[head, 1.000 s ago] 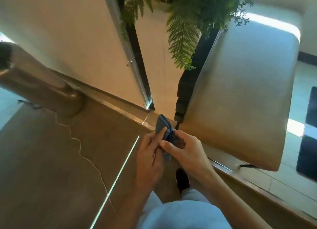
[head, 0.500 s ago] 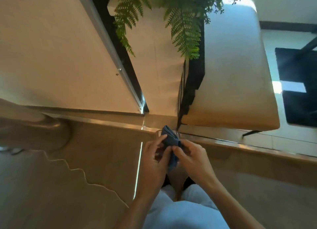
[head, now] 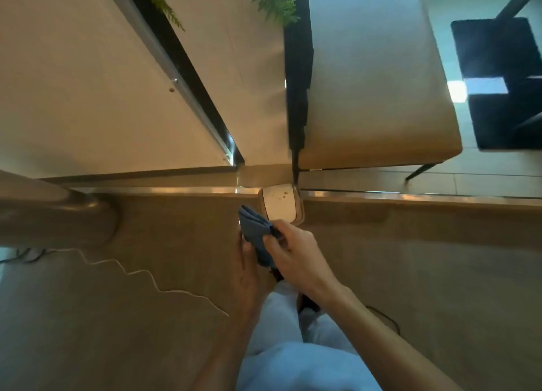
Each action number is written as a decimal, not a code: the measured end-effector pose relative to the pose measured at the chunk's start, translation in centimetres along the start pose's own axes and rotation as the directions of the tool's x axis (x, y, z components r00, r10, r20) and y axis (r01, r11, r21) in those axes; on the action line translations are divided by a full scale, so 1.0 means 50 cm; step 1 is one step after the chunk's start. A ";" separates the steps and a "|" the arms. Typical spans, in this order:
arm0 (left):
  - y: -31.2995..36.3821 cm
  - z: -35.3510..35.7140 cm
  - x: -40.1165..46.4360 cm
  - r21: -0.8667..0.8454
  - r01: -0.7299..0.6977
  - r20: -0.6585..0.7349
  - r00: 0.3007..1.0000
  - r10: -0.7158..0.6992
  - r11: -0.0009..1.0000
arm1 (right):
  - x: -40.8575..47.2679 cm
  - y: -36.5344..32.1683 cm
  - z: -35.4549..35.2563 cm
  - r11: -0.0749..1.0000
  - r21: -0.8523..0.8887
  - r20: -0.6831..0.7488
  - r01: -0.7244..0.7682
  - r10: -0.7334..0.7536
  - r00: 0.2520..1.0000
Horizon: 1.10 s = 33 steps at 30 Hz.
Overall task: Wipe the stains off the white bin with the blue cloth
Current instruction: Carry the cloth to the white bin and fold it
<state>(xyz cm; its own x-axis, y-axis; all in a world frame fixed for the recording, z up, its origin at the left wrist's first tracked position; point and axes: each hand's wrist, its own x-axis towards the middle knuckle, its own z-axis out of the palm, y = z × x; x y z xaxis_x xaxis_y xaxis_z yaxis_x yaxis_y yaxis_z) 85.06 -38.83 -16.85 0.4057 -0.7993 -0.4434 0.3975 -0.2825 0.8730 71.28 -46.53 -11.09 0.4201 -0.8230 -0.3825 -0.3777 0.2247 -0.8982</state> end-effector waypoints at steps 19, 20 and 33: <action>-0.030 -0.105 0.018 0.465 -0.180 0.111 0.983 0.144 0.867 | 0.007 0.093 0.134 0.979 0.193 -0.161 -0.061 0.093 0.983; -0.034 -0.111 0.029 0.473 -0.168 0.114 0.985 0.129 0.865 | 0.017 0.102 0.144 0.979 0.193 -0.171 -0.060 0.094 0.981; -0.223 -0.139 0.201 0.408 0.205 0.033 0.970 -0.239 0.889 | 0.176 0.347 0.231 0.972 0.218 -0.265 -0.082 0.140 0.954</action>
<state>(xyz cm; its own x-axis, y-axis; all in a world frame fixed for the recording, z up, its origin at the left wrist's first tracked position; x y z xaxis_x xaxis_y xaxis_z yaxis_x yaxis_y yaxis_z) 90.40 -40.04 -32.44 0.2712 -0.7257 -0.6322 0.1007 -0.6319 0.7685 77.94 -43.85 -32.55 0.1291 -0.8920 -0.4332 -0.2217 0.3999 -0.8894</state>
